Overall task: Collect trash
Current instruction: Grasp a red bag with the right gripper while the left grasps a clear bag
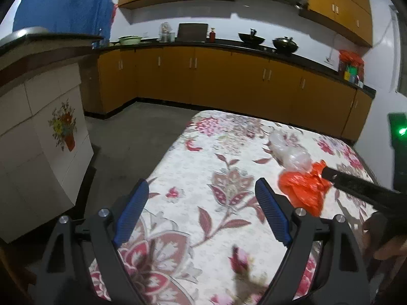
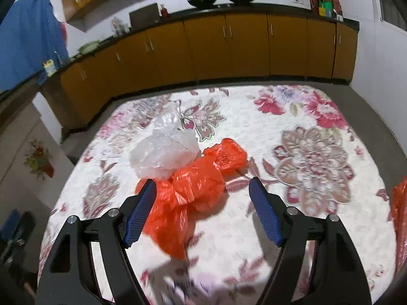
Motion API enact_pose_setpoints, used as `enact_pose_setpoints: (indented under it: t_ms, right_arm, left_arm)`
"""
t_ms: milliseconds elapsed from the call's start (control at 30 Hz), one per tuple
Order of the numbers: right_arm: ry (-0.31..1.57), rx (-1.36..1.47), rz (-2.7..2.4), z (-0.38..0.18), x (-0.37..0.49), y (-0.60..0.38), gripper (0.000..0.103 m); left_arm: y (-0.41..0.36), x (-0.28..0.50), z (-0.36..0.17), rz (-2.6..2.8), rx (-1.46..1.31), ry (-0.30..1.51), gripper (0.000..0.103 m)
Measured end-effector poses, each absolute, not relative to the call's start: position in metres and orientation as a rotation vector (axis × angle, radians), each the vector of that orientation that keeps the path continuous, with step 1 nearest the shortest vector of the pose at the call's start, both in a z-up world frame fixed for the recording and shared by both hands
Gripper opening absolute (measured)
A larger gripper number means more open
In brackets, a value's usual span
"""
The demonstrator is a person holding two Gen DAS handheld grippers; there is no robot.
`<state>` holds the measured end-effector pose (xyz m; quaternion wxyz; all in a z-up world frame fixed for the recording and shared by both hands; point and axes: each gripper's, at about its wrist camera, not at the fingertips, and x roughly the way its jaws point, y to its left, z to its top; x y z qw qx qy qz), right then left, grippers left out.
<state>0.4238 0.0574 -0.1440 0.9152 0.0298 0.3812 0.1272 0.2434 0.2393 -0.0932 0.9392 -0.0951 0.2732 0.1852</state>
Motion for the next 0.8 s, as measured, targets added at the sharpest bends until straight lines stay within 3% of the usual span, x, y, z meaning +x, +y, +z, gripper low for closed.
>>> enact_pose_setpoints:
  t_ms: [233, 300, 367, 467, 800]
  right_arm:
    - [0.889, 0.126, 0.253, -0.168, 0.443, 0.063, 0.075]
    - [0.907, 0.123, 0.271, -0.172, 0.446, 0.067, 0.066]
    - [0.925, 0.109, 0.304, -0.174, 0.448, 0.070, 0.049]
    - [0.910, 0.082, 0.326, -0.173, 0.444, 0.069, 0.040]
    - [0.902, 0.112, 0.251, -0.171, 0.427, -0.008, 0.038]
  left_arm:
    - [0.250, 0.252, -0.099, 0.385, -0.204, 0.567, 0.084]
    - [0.248, 0.256, -0.099, 0.380, -0.198, 0.572, 0.084]
    - [0.245, 0.259, -0.100, 0.376, -0.196, 0.576, 0.084]
    - [0.240, 0.264, -0.100, 0.363, -0.192, 0.581, 0.084]
    - [0.197, 0.311, -0.097, 0.235, -0.180, 0.605, 0.084]
